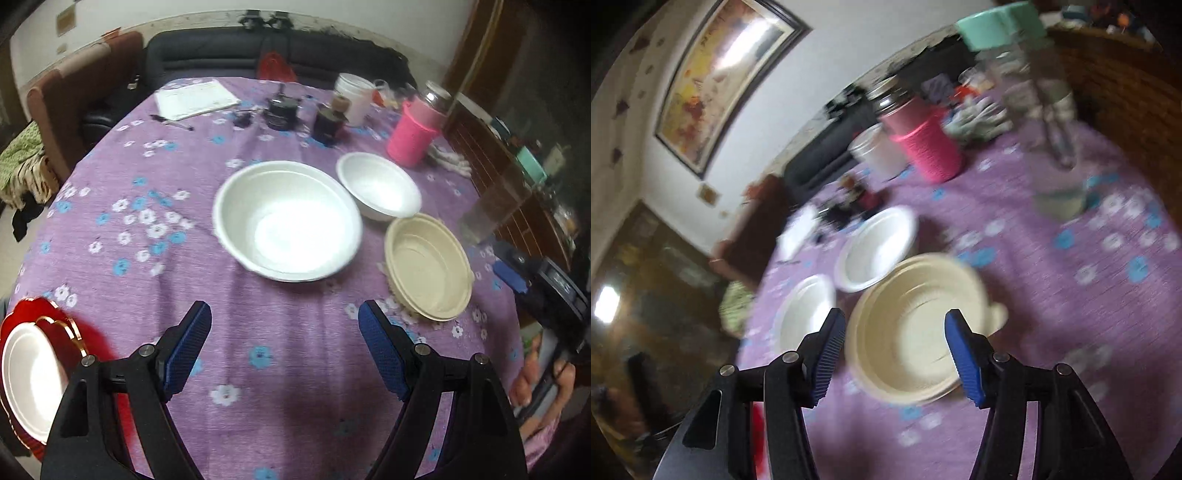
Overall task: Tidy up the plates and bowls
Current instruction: 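Move both grippers away from the stack toward the cream plastic bowl, then close both grippers on the rim of the cream plastic bowl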
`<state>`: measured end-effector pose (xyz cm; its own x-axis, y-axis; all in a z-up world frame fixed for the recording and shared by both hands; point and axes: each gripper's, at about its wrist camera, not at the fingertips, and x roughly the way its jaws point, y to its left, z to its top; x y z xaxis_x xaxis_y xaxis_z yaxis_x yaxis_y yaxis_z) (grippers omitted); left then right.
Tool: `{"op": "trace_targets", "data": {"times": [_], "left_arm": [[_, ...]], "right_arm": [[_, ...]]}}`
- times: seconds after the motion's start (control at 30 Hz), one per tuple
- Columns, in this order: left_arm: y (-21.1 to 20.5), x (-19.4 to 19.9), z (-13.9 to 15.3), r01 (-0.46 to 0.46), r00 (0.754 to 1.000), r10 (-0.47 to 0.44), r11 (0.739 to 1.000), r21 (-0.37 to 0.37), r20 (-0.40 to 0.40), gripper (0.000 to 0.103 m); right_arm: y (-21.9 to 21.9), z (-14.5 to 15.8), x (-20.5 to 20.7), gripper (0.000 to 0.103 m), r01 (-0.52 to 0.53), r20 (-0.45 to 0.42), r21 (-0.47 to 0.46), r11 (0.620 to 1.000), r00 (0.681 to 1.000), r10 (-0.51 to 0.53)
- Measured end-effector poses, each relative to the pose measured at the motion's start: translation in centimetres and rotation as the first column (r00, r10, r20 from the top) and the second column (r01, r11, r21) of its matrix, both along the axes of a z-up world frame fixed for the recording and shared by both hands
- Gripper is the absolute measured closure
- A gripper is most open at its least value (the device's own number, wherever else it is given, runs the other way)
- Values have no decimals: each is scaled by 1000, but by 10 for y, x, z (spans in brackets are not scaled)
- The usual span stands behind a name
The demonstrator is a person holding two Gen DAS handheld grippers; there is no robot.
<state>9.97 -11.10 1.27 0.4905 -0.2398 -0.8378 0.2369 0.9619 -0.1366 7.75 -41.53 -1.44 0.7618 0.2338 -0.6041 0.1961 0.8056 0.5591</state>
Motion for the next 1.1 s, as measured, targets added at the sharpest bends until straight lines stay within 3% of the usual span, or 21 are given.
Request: {"op": "trace_targets", "data": {"times": [0.1, 0.23, 0.33, 0.47, 0.7, 0.87, 1.1], "left_arm": [[-22, 2, -5, 17, 1000, -17, 1000, 4, -19, 21], [-40, 10, -14, -29, 999, 29, 1000, -3, -44, 21], [-48, 15, -20, -66, 997, 65, 998, -13, -49, 21], [-60, 24, -29, -122, 991, 121, 992, -16, -54, 21], [-53, 34, -37, -219, 974, 217, 975, -23, -71, 21], [-71, 31, -46, -194, 978, 197, 980, 39, -70, 21], [-76, 33, -55, -226, 971, 228, 974, 31, -79, 21]], "right_arm": [[-16, -12, 5, 44, 36, -17, 2, 999, 999, -36], [-35, -30, 6, 44, 69, 2, 30, 997, 998, -69], [-49, -44, 7, 44, 52, 26, 98, 994, 998, -55], [-57, -61, 15, 44, 39, -15, 167, 985, 999, -37], [-71, -63, 7, 40, 72, -1, 223, 972, 997, -74], [-71, -73, 12, 39, 70, -50, 262, 963, 997, -59], [-69, -76, 14, 39, 72, -53, 269, 961, 997, -60]]}}
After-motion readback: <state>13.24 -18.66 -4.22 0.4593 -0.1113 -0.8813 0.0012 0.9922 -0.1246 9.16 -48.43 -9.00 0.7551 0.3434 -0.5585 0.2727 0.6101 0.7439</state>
